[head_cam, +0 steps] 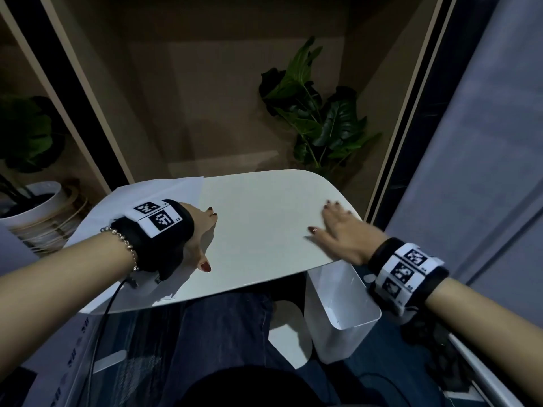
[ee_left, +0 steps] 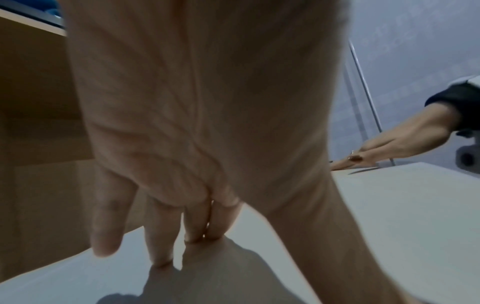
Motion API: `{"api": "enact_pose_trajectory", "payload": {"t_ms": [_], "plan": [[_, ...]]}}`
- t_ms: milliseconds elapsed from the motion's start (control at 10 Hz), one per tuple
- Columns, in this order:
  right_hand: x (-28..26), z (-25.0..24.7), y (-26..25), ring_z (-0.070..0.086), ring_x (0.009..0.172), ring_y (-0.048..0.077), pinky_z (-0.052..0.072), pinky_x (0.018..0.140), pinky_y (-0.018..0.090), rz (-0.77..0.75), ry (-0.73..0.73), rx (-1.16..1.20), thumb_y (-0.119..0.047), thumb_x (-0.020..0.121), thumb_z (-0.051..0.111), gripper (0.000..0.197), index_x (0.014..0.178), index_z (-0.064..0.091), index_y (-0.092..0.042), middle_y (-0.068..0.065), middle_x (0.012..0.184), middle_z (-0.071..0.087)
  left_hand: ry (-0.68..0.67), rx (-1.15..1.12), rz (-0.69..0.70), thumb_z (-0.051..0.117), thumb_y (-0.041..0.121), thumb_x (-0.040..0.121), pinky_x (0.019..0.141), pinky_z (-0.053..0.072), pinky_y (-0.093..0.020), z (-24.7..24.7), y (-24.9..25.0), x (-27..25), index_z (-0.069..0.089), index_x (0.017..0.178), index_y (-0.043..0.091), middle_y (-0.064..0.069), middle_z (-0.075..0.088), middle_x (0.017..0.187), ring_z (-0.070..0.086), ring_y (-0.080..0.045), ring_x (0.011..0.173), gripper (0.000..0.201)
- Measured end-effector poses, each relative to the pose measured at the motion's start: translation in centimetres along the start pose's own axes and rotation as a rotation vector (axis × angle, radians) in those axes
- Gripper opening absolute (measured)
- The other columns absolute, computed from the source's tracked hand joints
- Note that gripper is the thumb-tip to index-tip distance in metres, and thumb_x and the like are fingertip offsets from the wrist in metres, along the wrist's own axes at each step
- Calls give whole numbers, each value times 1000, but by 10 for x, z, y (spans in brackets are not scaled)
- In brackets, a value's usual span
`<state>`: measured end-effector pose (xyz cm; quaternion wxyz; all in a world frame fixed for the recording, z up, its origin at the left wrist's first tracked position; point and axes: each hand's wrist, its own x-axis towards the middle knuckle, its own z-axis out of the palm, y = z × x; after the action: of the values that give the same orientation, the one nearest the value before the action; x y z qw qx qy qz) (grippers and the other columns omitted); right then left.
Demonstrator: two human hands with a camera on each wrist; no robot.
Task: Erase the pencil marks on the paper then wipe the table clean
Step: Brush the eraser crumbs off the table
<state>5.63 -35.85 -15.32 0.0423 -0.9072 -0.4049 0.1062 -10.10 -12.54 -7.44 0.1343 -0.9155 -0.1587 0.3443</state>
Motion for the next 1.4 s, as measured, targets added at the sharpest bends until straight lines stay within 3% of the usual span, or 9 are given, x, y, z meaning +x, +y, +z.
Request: {"api": "enact_pose_trajectory", "payload": {"t_ms": [100,200,300,500,600,700,900,1200,1400], "plan": [[-23,10,-63,-7,153,16,-6,120,29,-444,-66,0,-63,94,13,83,159,6,-12,5,165,-7,78,-18,-52,70,64,76,113,22,-34,6,-2,11,-3,152,-2,-11,-4,164,22,-27,147,125],[-27,28,-91,-8,152,11,-9,120,31,-673,-117,-6,-46,105,27,63,159,9,-20,-3,166,-4,67,-30,-71,69,70,72,113,19,-32,9,-1,9,-5,152,-2,-9,-7,164,19,-27,148,131],[-7,21,-60,-12,152,13,-11,122,34,-415,-97,44,-52,103,23,67,159,0,-23,-2,165,-11,21,-50,-18,58,94,25,113,20,-31,7,-2,4,-7,153,-2,-8,-10,163,19,-26,148,172],[19,7,36,6,152,29,11,123,47,292,8,150,-73,93,16,93,157,8,-5,16,164,7,-12,22,37,35,102,-6,110,23,-30,2,-4,3,-4,154,0,-8,-7,164,22,-26,147,194],[26,5,40,10,151,34,14,121,50,413,-25,243,-76,90,11,101,154,16,1,22,162,12,-50,-43,-27,20,108,22,111,24,-32,-3,-7,14,15,155,4,-9,8,164,28,-26,144,169],[29,9,41,3,152,33,10,123,49,389,-10,284,-75,91,13,101,155,10,2,22,163,4,-1,-219,-132,22,76,90,115,21,-38,-10,-10,50,37,149,6,-12,33,156,34,-27,141,93],[23,25,44,-8,153,30,3,124,41,290,41,235,-73,92,22,100,155,-6,0,20,164,-9,35,-358,-194,19,60,101,109,22,-30,-45,10,85,37,146,0,-15,36,154,34,-27,140,78],[18,14,49,-5,153,27,3,122,37,242,-1,241,-65,98,22,90,156,-6,-3,16,165,-8,194,-471,-183,33,78,88,110,34,-44,-87,36,182,45,143,5,-13,51,122,49,-28,123,93],[19,14,51,2,153,27,6,122,36,208,18,275,-58,102,23,82,156,-1,0,18,165,0,268,-537,9,35,36,106,114,22,-35,-99,80,145,32,150,2,-17,27,158,28,-32,144,56]]}}
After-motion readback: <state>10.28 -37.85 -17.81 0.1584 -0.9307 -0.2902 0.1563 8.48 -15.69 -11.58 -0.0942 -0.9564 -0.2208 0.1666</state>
